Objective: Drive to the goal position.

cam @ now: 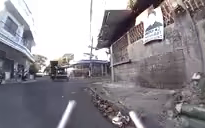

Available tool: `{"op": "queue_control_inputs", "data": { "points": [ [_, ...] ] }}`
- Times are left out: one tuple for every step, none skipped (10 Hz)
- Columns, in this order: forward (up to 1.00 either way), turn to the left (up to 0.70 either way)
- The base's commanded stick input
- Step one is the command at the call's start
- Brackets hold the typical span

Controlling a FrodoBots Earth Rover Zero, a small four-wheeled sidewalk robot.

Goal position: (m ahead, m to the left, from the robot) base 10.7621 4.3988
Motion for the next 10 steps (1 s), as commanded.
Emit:
{"op": "queue_control_inputs", "data": {
  "points": [
    [0.31, 0.35],
    [0.43, 0.43],
    [0.43, 0.43],
    [0.43, 0.43],
    [0.38, 0.52],
    [0.32, 0.62],
    [0.12, 0.24],
    [0.0, 0.0],
    [0.0, 0.0],
    [0.0, 0.0]
  ]
}}
